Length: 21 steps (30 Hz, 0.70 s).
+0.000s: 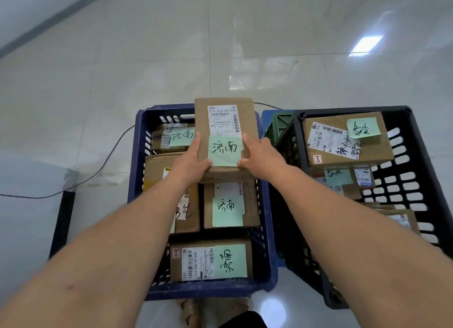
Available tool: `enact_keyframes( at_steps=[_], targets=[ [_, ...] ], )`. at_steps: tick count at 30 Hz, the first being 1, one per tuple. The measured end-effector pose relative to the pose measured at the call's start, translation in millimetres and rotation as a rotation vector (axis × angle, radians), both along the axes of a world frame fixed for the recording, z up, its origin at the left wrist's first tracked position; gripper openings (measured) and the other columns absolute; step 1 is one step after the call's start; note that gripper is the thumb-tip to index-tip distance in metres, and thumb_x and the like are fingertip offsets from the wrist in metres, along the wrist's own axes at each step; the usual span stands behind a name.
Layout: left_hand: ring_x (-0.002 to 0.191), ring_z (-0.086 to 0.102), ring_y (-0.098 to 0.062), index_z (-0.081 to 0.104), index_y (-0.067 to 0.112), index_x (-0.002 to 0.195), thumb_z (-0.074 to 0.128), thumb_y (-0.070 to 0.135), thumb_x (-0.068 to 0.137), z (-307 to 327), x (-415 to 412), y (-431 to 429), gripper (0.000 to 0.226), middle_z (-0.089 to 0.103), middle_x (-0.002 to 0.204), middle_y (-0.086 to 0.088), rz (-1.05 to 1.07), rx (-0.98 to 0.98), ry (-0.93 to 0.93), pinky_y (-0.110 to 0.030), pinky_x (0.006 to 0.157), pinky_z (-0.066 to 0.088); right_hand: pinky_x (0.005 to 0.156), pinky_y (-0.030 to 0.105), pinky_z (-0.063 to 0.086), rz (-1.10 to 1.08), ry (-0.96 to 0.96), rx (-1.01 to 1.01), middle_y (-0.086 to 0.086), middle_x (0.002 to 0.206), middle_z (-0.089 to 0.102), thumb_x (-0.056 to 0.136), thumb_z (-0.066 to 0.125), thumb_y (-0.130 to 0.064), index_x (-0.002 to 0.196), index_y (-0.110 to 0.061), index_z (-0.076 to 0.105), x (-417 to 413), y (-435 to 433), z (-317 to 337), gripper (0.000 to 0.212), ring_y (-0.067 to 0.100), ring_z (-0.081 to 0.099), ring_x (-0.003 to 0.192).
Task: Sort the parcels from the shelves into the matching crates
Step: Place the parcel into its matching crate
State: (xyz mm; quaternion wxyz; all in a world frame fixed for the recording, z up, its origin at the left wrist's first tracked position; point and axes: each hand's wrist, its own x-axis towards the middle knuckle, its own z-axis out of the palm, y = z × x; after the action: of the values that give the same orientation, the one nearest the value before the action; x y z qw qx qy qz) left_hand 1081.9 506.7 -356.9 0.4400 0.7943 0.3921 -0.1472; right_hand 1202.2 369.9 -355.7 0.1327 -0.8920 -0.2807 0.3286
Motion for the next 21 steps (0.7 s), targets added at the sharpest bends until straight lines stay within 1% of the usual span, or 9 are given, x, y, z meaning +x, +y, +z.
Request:
enact_keyframes(
  at_steps=[4,8,11,13,14,16,18,19,21],
  targets=[
    [0.129,0.044,-0.028,-0.002,0.031,0.153,0.05,0.025,0.098,5.0,3.8,3.3,0.076,0.036,0.151,-0.006,-0.034,0.005,0.012,-0.039,0.102,0.038,0.094,0.042,0.044,-0.001,0.024,0.009,0.014,0.135,0.036,0.09,0.062,-0.035,0.147,-0.032,0.023,5.4,3.6,-0.9,0.069,0.032,0.048,0.117],
    [0.134,0.039,-0.024,0.002,0.028,0.154,0.049,0.024,0.099,7.5,-6.9,-0.4,0.073,0.033,0.153,-0.003,-0.004,-0.015,-0.086,-0.041,0.107,0.036,0.093,0.04,0.044,-0.031,0.011,0.05,0.011,0.134,0.035,0.091,0.059,-0.034,0.145,-0.03,0.027,-1.2,-2.8,3.9,0.063,0.03,0.045,0.12],
    [0.142,0.028,-0.021,0.007,0.028,0.154,0.044,0.027,0.1,3.7,-29.8,-9.1,0.065,0.024,0.157,0.0,0.069,0.034,-0.138,-0.044,0.113,0.028,0.094,0.039,0.043,-0.113,-0.268,0.098,0.014,0.135,0.037,0.09,0.06,-0.034,0.137,-0.018,0.04,-28.0,-18.3,6.8,0.054,0.029,0.04,0.122],
    [0.144,0.023,-0.019,0.012,0.025,0.153,0.042,0.028,0.101,-3.3,-50.3,-13.6,0.06,0.022,0.158,0.001,0.095,0.071,-0.14,-0.04,0.115,0.024,0.08,0.04,0.051,-0.071,-0.524,0.236,0.017,0.111,0.052,0.079,0.073,-0.027,0.113,-0.007,0.058,-55.7,-28.5,1.4,0.042,0.032,0.053,0.098],
    [0.144,0.022,-0.018,0.014,0.024,0.153,0.041,0.027,0.101,-7.6,-61.5,-15.5,0.059,0.022,0.158,0.001,0.09,0.084,-0.123,-0.038,0.116,0.023,0.071,0.037,0.051,-0.029,-0.571,0.301,0.015,0.097,0.055,0.072,0.078,-0.023,0.1,-0.007,0.062,-72.0,-32.2,-2.6,0.036,0.03,0.055,0.084],
    [0.143,0.024,-0.018,0.018,0.023,0.153,0.043,0.026,0.101,-17.4,-83.6,-19.2,0.058,0.026,0.156,0.0,0.024,0.135,-0.042,-0.038,0.115,0.025,0.061,0.034,0.047,0.065,-0.521,0.339,0.009,0.083,0.054,0.067,0.08,-0.02,0.086,-0.011,0.063,-105.9,-36.0,-16.6,0.027,0.024,0.053,0.071],
    [0.142,0.027,-0.02,0.02,0.023,0.152,0.045,0.027,0.099,-26.6,-104.2,-23.7,0.058,0.028,0.155,-0.003,-0.093,0.211,0.086,-0.039,0.114,0.028,0.058,0.03,0.045,0.145,-0.409,0.268,0.005,0.079,0.054,0.064,0.082,-0.019,0.081,-0.014,0.064,-134.5,-35.5,-29.6,0.025,0.021,0.053,0.068],
    [0.142,0.026,-0.022,0.019,0.024,0.152,0.045,0.028,0.099,-30.4,-113.2,-26.1,0.059,0.026,0.156,-0.005,-0.159,0.251,0.169,-0.04,0.113,0.028,0.061,0.03,0.045,0.179,-0.366,0.211,0.005,0.082,0.055,0.066,0.081,-0.019,0.084,-0.015,0.065,-146.1,-34.2,-35.7,0.024,0.021,0.054,0.071],
    [0.143,0.021,-0.025,0.016,0.026,0.152,0.047,0.031,0.098,-36.2,-128.2,-30.4,0.062,0.018,0.158,-0.007,-0.283,0.331,0.314,-0.041,0.113,0.027,0.08,0.035,0.045,0.257,-0.287,0.139,0.007,0.103,0.055,0.084,0.067,-0.023,0.106,-0.015,0.063,-161.1,-29.7,-46.4,0.023,0.024,0.053,0.095]
  ],
)
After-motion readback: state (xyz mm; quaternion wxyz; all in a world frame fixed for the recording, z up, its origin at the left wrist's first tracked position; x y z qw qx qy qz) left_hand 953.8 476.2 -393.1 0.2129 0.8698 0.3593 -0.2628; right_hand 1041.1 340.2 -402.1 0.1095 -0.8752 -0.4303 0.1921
